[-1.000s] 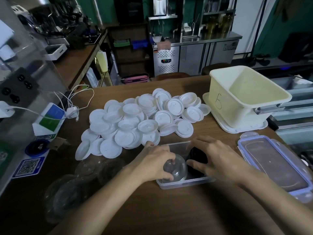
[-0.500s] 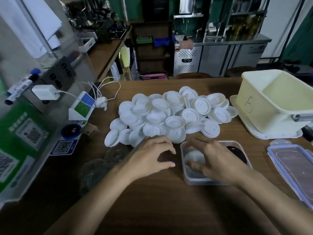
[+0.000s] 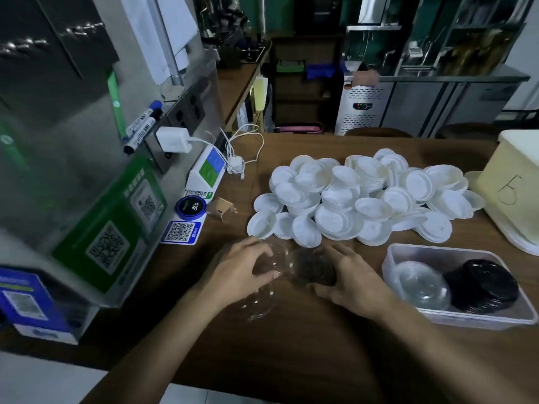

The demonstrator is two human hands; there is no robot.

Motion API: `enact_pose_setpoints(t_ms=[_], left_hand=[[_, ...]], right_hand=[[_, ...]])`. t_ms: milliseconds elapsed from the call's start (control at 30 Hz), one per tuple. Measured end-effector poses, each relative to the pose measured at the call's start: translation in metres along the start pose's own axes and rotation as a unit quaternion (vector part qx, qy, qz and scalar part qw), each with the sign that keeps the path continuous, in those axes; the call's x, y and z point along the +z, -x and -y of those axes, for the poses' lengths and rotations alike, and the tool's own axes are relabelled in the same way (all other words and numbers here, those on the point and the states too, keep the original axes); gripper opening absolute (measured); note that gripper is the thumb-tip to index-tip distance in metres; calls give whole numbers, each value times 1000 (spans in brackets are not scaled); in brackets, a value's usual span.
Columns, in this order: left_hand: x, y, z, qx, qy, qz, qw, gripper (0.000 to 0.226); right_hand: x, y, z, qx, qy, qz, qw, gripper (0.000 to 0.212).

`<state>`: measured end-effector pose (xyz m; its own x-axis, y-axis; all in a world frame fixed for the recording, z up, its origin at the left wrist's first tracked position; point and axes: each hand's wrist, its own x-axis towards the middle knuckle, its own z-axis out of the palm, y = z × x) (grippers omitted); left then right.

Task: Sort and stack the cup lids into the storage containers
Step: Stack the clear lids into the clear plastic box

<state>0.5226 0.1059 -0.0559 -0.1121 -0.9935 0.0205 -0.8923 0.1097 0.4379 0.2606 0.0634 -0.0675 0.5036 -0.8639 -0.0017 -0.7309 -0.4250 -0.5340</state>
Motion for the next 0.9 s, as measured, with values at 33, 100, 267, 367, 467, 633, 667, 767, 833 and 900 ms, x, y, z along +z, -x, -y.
enact_pose_setpoints(t_ms=[33,100,267,367,467,633,667,767,833,900], left_hand=[[1,-1,6,-9,-6,2,1000,38],[3,-4,14,-23,-15,7,1000,43],[13,-16,16,-49,-50,21,997,54],[16,-25,12,-41,-78,20,996,58],[19,-31,10,-40,-78,31,996,58],[20,-35,5,-16,-72,36,997,55],[19,-34,3,-9,-65,36,997,55],[12,-31,-6,16,-44,39,998,54],[7,-28,-16,36,-38,33,998,53],[3,-28,-28,53,-30,25,998,54]], right_hand=[[8,-2,2,14,2,-1,1000,73],[22,-5,5,37,18,-7,999,77],[41,-9,7,79,31,-32,996,80],[40,-7,8,86,33,-43,995,78],[33,0,6,92,47,-49,993,77],[11,12,3,83,39,-69,993,77],[7,14,2,74,34,-77,994,77],[-8,20,-1,52,37,-103,993,71],[-18,23,-3,40,40,-127,990,70],[-30,28,-6,36,44,-149,987,70]])
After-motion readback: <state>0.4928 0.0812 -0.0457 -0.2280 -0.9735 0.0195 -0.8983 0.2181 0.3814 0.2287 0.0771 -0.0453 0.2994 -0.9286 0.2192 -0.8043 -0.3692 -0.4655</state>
